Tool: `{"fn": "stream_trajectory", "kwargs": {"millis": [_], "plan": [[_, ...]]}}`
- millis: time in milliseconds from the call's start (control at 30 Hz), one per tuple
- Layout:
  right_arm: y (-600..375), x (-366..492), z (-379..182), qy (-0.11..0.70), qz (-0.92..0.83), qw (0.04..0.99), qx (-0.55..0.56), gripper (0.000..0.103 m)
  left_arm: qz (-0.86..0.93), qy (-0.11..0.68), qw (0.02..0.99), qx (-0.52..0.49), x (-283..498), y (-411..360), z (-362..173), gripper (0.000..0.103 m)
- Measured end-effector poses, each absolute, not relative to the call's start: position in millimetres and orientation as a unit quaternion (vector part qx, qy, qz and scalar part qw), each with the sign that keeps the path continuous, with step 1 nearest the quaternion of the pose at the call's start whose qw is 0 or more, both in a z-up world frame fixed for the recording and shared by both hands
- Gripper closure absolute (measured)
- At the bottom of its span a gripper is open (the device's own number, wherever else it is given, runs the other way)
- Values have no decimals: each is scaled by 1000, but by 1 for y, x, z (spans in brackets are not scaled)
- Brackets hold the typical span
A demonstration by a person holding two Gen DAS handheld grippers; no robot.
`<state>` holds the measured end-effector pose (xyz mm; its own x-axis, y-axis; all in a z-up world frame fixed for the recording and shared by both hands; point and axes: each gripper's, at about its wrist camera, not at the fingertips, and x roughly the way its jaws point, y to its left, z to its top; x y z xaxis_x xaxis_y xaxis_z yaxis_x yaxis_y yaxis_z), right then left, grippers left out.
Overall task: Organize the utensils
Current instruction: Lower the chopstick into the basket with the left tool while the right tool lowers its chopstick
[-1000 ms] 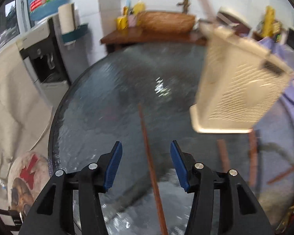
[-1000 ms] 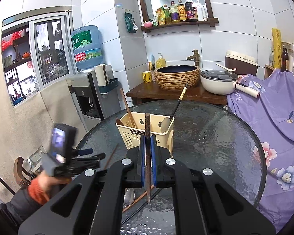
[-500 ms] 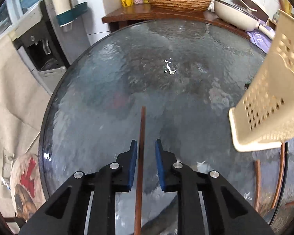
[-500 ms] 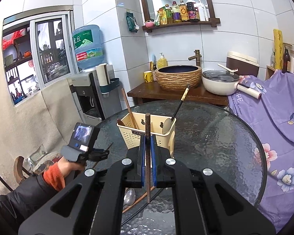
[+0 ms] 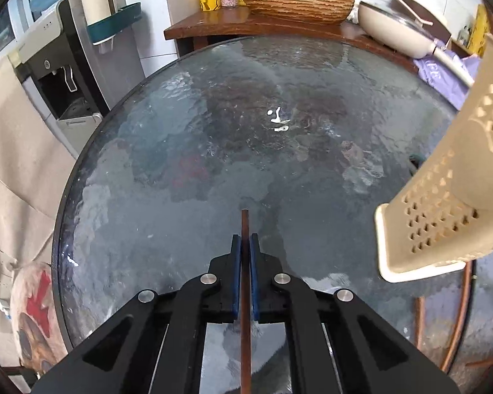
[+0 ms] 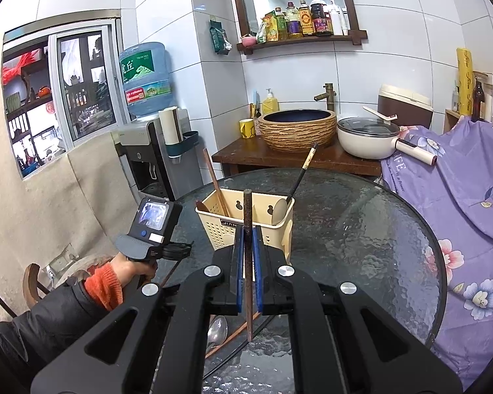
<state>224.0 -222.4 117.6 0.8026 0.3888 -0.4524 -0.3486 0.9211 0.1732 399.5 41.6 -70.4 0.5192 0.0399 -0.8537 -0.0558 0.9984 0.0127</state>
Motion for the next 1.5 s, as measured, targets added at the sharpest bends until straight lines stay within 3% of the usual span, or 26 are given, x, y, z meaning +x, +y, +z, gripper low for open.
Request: {"fn": "stream_trajectory", "kwargs": {"millis": [133, 467, 767, 1100, 1500], "plan": [[-223, 224, 120, 243, 193, 950, 40, 97, 12, 461, 887, -34, 382, 44, -48, 98], [-226, 215, 130, 223, 192, 955, 43, 97, -90, 286, 953, -46, 260, 21, 80, 98], [-221, 206, 136, 216, 203, 954, 35, 97, -144, 208, 967, -25, 197, -1, 131, 98], [-209, 223, 165, 212, 222, 951, 30, 97, -192, 196, 961, -27, 206, -20, 174, 98], [-192, 285, 260, 131, 184, 974, 9, 97, -132, 126, 983, -28, 256, -39, 257, 98]]}}
